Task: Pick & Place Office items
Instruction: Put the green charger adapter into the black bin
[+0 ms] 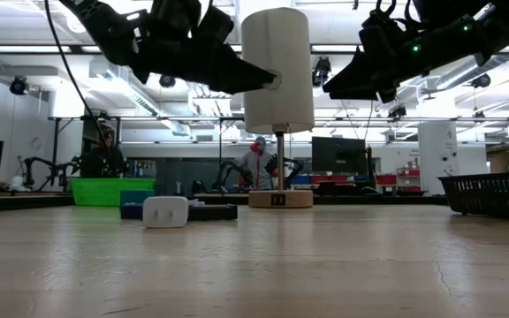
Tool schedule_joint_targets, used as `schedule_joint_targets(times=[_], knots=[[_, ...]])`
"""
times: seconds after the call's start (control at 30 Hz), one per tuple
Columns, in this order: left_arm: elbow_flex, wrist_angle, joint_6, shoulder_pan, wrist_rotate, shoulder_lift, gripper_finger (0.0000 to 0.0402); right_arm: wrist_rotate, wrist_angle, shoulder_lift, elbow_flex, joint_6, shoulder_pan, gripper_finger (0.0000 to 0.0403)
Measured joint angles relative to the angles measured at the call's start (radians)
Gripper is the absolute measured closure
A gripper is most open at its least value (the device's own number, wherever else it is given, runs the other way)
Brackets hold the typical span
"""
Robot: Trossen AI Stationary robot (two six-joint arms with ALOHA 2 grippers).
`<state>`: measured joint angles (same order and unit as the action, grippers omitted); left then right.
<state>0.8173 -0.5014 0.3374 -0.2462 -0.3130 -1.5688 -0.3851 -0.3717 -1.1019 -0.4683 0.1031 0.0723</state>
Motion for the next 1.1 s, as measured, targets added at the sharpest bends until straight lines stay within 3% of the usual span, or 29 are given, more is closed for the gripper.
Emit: schedule_joint_targets(times=[0.57, 0.83, 1.1], knots=[[-0.004, 0.000, 0.188, 0.028, -0.001, 0.000, 0.0156, -0.007, -0.007, 0.000, 0.000, 0.019, 0.004, 0.0186], [-0.004, 0.000, 0.254, 0.028, 0.019, 0.000, 0.0156, -0.002, -0.022, 0.000, 0.000, 0.428, 0.003, 0.0186], [-0.004, 0.000, 0.253, 0.028, 0.023, 0.000, 0.0156, 0.036, -0.054, -0.006, 0.000, 0.517, 0.015, 0.0186]])
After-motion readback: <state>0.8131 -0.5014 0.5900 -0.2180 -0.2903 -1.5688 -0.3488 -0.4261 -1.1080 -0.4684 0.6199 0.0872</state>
